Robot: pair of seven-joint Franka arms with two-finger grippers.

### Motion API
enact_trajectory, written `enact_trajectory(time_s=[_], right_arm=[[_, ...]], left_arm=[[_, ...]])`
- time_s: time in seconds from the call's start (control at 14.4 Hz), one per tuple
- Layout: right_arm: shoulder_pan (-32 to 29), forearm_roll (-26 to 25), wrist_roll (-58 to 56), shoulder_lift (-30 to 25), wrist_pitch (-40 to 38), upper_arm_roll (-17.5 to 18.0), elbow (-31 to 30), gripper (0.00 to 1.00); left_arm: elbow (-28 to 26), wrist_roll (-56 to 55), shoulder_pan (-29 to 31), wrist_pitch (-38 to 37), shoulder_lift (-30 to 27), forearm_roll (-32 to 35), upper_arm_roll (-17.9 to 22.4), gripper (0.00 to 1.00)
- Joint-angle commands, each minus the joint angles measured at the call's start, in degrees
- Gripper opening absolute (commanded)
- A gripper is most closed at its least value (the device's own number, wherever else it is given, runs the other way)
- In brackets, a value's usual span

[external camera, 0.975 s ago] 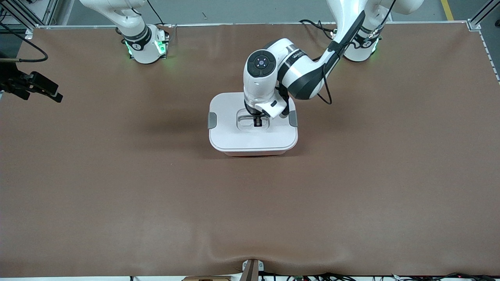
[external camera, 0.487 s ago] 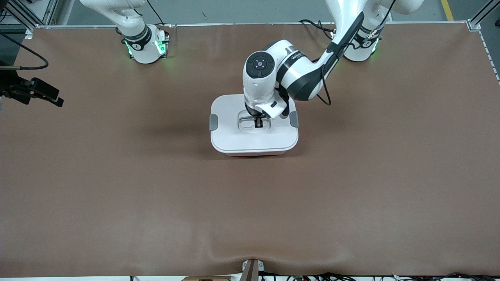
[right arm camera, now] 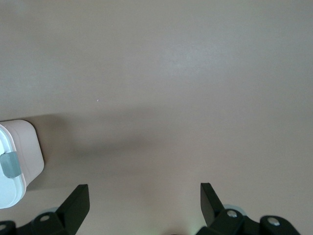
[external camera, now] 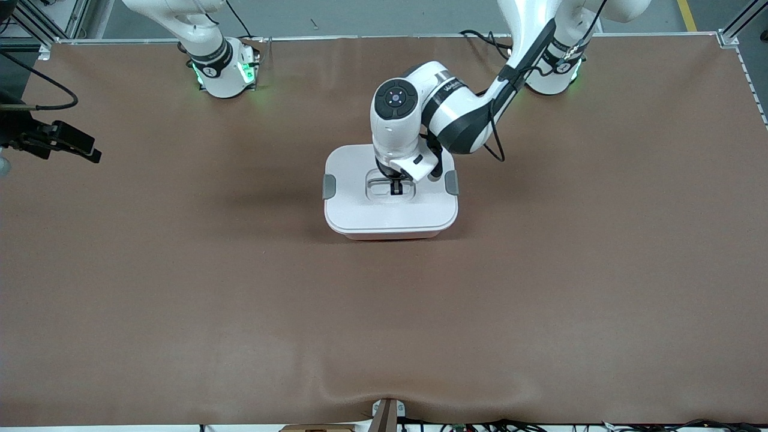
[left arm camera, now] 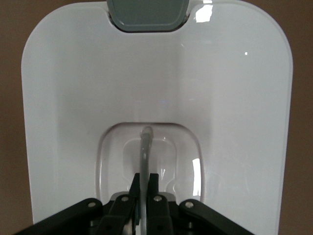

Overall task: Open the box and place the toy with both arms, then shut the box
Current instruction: 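Lower the lid onto the box with the left gripper and press it down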

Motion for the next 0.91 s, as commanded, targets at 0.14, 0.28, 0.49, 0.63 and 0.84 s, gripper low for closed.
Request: enact_trajectory(time_s=[0.14,0.28,0.49,0.63,0.84], right_arm=[[-1.0,-0.2,0.1,-0.4,-0.5,0.7,-1.1,1.0],[-0.9,-0.1,0.1,-0.5,-0.6,0.7,-1.1,1.0],[-0.9,-0.1,0.1,-0.5,-0.5,0.7,-1.1,1.0],[-0.8,0.0,0.1,-0.5,0.2,0.7,-1.1,1.0],[-1.0,0.1,0.1,-0.5,1.6,0.7,-1.2,1.0]], left_arm=[[1.0,-4.5,-1.3,0.8,1.5,4.5,-0.1,0.0],[1.2,-5.3,-1.3,0.8,1.7,4.6,-0.1,0.0],[1.2,-5.4,-1.3,0.8,2.1,4.7,-0.1,0.0],[1.3,-4.7,-1.3,0.8,1.6,4.7,-0.1,0.45],[3.3,-3.4,-1.0,0.1,1.3,4.8,0.1,1.0]])
